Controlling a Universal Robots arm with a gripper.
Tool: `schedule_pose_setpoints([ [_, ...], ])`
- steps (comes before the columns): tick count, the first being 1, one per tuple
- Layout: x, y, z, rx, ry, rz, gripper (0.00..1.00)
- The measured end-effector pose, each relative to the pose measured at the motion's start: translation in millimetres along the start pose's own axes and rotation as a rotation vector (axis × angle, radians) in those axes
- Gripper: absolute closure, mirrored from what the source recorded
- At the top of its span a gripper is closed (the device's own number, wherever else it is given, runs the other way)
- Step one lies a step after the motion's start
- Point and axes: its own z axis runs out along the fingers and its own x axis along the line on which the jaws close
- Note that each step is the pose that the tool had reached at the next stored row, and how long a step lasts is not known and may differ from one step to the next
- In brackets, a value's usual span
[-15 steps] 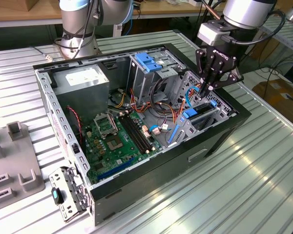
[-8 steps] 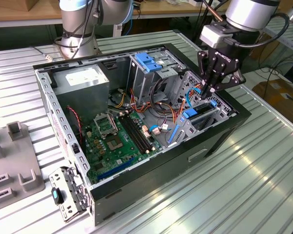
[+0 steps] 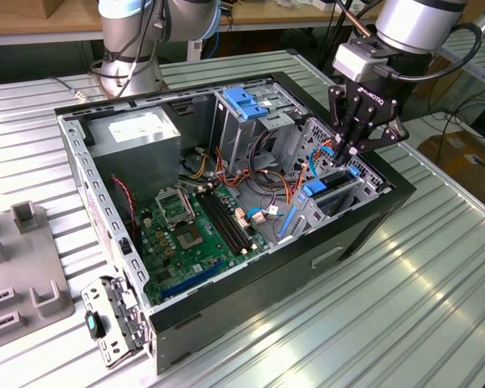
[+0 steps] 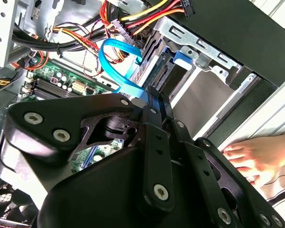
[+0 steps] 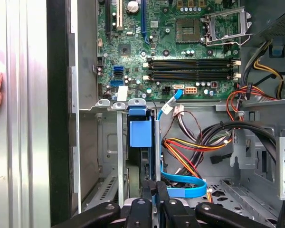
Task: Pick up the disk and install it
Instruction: 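Insert the first disk wire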
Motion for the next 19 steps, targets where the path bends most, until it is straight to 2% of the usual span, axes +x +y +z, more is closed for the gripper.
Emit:
schedule_pose_setpoints([
  [8,0.2,0.1,0.0,0.0,0.0,0.0,0.84],
  [11,1.2,2.5,0.2,0.0046,-0.0012,0.0,0.84],
  [14,1.7,4.0,1.7,0.0178,-0.0018,-0.003,0.84],
  [15,1.8,5.3,2.8,0.0258,-0.0023,-0.005,0.84],
  [18,2.4,9.8,3.9,0.0356,-0.0029,-0.007,0.84],
  [19,2.5,12.3,4.8,0.0432,-0.0052,-0.009,0.84],
])
